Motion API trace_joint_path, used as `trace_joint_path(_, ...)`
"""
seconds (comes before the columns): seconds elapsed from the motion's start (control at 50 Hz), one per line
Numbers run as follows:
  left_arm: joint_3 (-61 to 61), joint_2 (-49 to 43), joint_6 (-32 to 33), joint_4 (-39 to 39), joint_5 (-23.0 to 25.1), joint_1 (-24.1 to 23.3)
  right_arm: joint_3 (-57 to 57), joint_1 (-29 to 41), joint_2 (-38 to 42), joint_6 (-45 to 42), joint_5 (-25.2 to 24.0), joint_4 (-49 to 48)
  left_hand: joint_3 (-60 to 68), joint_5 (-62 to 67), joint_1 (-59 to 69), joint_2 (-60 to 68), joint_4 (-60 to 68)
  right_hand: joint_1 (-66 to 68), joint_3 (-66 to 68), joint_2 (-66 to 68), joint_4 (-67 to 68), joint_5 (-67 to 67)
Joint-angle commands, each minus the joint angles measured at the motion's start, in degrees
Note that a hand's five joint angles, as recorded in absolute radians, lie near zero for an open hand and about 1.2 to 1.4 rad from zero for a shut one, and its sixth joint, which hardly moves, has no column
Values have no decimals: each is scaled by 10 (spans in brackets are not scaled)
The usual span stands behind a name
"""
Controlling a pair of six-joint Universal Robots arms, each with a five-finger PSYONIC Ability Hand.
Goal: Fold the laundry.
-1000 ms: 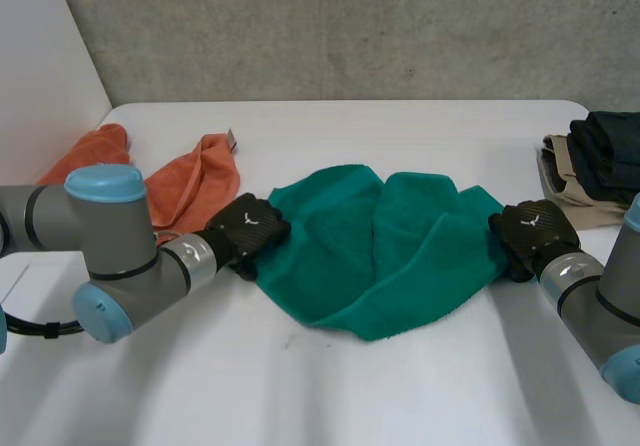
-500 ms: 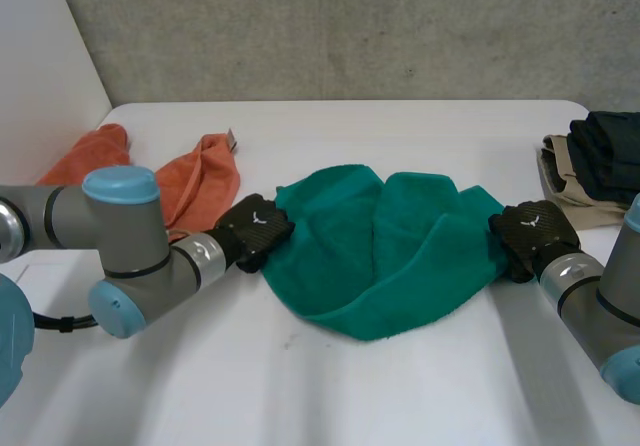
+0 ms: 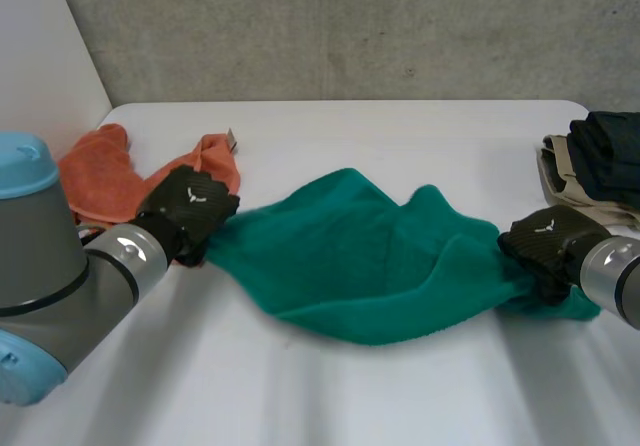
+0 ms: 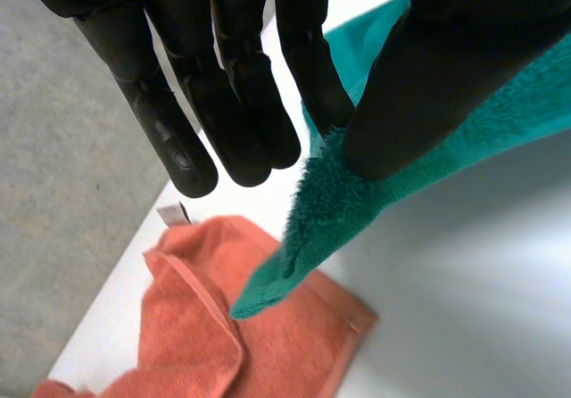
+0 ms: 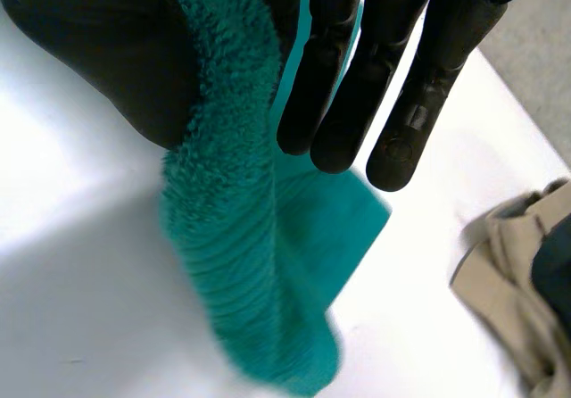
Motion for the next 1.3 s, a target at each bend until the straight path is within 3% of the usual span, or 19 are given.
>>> trace_joint_path(0.02, 89, -87, -2, 38, -32, -7, -68, 5, 24, 7, -11, -102, 120, 145, 149, 116, 115, 235, 120, 126, 118, 132)
trace_joint_path(0.12, 255, -145, -8, 85, -84, -15, -143, 6, 81, 78, -1, -241, 120, 145, 149, 116, 115, 235, 120, 126, 118, 132)
trace_joint_path(0.22, 392, -157, -58, 209, -115, -12, -192, 7, 83, 159, 16, -389, 120, 145, 149, 116, 115, 235, 120, 126, 118, 132)
trace_joint_path(0.32, 399, -135, -101, 315, -119, -10, -180, 23, 73, 202, 24, -515, 120, 145, 149, 116, 115, 235, 120, 126, 118, 132)
trace_joint_path(0.4, 354, -114, -102, 311, -117, -12, -139, 32, 48, 206, 15, -544, 120, 145, 149, 116, 115, 235, 120, 126, 118, 132)
trace_joint_path(0.58, 180, -106, -105, 298, -111, -8, 27, 28, 10, 191, -1, -437, 120, 145, 149, 116, 115, 235, 120, 126, 118, 132)
trace_joint_path(0.7, 102, -108, -104, 298, -86, -5, 150, 27, 6, 75, -25, -270, 120, 145, 149, 116, 115, 235, 120, 126, 118, 132)
trace_joint_path(0.74, 87, -108, -105, 298, -83, -4, 163, 27, 6, 31, -32, -227, 120, 145, 149, 116, 115, 101, -14, -8, -17, -2)
trace_joint_path(0.76, 75, -107, -104, 298, -80, -3, 162, 26, 5, 0, -36, -191, 120, 145, 149, 116, 115, -192, -307, -301, -310, -295)
trace_joint_path(0.78, 69, -107, -103, 298, -78, -4, 160, 25, 2, -11, -38, -175, 120, 145, 149, 116, 115, -313, -428, -422, -431, -416)
trace_joint_path(0.84, 53, -106, -103, 297, -76, -4, 128, 17, -7, 1, -38, -162, 120, 145, 149, 116, 115, -465, -580, -574, -582, -568)
trace_joint_path(1.04, 9, -57, -102, 290, -74, -4, -16, 4, -22, 145, -43, -146, 120, 145, 149, 116, 115, -465, -580, -574, -582, -568)
trace_joint_path(1.2, -14, -17, -103, 289, -71, -4, -194, 11, 141, 148, -88, 3, 120, 145, 149, 116, 115, -395, -510, -504, -513, -498)
trace_joint_path(1.3, -25, -6, -103, 288, -61, -4, -277, 11, 228, 105, -95, 65, 120, 145, 149, 116, 115, -323, -438, -432, -440, -426)
